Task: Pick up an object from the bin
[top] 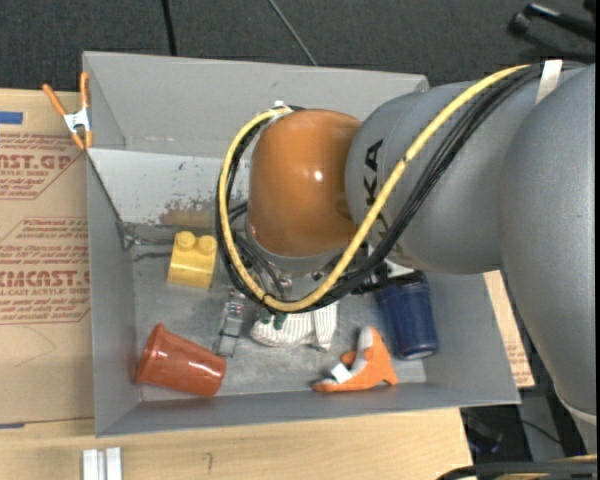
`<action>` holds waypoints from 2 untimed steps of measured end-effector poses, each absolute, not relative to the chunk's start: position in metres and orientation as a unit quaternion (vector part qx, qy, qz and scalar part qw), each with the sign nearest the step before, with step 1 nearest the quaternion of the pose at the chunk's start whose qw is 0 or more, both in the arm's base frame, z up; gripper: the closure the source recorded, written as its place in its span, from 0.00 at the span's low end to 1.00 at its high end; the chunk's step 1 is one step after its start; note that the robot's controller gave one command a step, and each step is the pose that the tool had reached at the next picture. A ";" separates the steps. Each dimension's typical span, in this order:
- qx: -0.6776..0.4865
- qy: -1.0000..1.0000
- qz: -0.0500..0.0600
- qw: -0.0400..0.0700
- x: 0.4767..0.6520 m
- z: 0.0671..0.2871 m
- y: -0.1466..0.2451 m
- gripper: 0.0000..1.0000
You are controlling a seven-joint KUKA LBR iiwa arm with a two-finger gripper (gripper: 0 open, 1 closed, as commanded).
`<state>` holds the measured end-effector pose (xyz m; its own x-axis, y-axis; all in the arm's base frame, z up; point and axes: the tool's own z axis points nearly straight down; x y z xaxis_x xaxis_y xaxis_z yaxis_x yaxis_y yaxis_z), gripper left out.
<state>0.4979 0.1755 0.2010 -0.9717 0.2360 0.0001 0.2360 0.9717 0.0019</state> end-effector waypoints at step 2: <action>0.148 0.989 0.001 0.004 0.517 0.218 0.101 0.00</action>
Offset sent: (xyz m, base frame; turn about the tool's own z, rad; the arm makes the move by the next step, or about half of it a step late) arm 0.0177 -0.0842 0.0060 0.0618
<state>0.5166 0.1014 0.2178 -0.9560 0.2931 -0.0069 0.2931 0.9561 0.0028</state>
